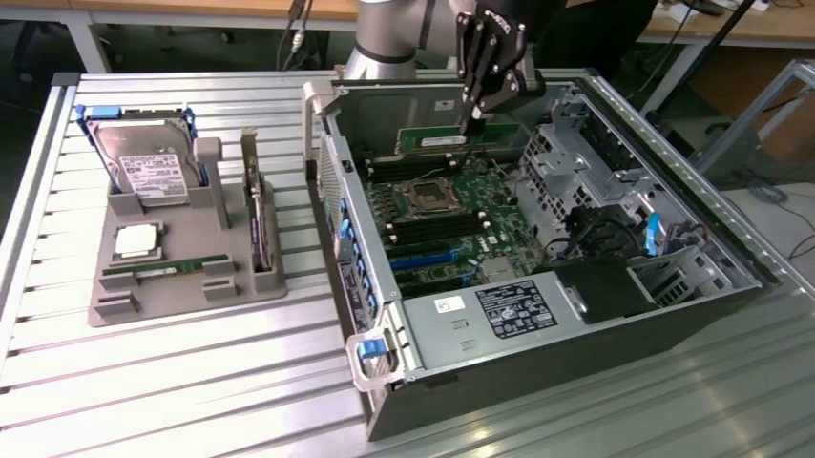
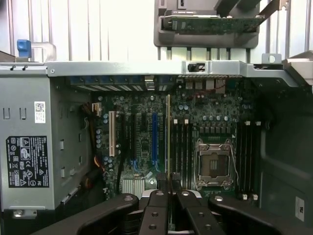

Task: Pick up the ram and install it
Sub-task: 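Pick up the ram and move it above insertion slot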

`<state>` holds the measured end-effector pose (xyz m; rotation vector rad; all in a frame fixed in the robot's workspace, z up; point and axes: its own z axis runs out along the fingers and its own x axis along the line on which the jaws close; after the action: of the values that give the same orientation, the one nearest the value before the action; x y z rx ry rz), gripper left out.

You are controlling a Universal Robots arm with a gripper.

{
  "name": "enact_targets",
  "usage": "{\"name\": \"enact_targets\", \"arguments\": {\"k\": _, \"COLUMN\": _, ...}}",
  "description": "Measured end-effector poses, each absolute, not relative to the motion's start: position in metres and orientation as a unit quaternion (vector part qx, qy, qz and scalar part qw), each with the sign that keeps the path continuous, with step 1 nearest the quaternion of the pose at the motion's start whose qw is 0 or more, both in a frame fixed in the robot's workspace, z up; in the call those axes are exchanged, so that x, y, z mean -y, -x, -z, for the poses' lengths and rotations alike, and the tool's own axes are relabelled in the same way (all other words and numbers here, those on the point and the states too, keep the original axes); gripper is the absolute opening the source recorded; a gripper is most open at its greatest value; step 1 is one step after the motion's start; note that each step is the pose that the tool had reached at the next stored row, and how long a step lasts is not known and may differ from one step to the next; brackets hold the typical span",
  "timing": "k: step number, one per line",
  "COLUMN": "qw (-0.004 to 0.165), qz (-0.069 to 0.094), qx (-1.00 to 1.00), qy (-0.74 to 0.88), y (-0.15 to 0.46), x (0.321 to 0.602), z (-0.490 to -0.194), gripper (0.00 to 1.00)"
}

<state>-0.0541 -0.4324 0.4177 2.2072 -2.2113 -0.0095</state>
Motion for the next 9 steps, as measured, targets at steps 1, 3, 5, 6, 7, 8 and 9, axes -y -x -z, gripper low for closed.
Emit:
{"name": "enact_targets", "arguments": {"k": 1, "qw": 0.009, "qz": 0.003, "qx": 0.708, "qy": -0.706, "y": 0.053, "x": 0.432, "z": -0.418, "gripper": 0.12}}
{"name": "enact_targets", "arguments": {"k": 3, "qw": 0.009, "qz": 0.003, "qx": 0.708, "qy": -0.706, "y": 0.05, "x": 0.432, "z": -0.418, "gripper": 0.12}}
{"name": "enact_targets", "arguments": {"k": 5, "qw": 0.009, "qz": 0.003, "qx": 0.708, "qy": -0.706, "y": 0.047, "x": 0.432, "z": -0.418, "gripper": 0.12}}
{"name": "enact_targets", "arguments": {"k": 6, "qw": 0.009, "qz": 0.003, "qx": 0.708, "qy": -0.706, "y": 0.046, "x": 0.432, "z": -0.418, "gripper": 0.12}}
{"name": "enact_targets", "arguments": {"k": 7, "qw": 0.009, "qz": 0.003, "qx": 0.708, "qy": -0.706, "y": 0.044, "x": 0.432, "z": -0.418, "gripper": 0.12}}
{"name": "enact_targets", "arguments": {"k": 8, "qw": 0.009, "qz": 0.003, "qx": 0.708, "qy": -0.706, "y": 0.042, "x": 0.432, "z": -0.418, "gripper": 0.12}}
{"name": "enact_targets", "arguments": {"k": 9, "qw": 0.009, "qz": 0.003, "qx": 0.708, "qy": -0.706, "y": 0.041, "x": 0.432, "z": -0.418, "gripper": 0.12}}
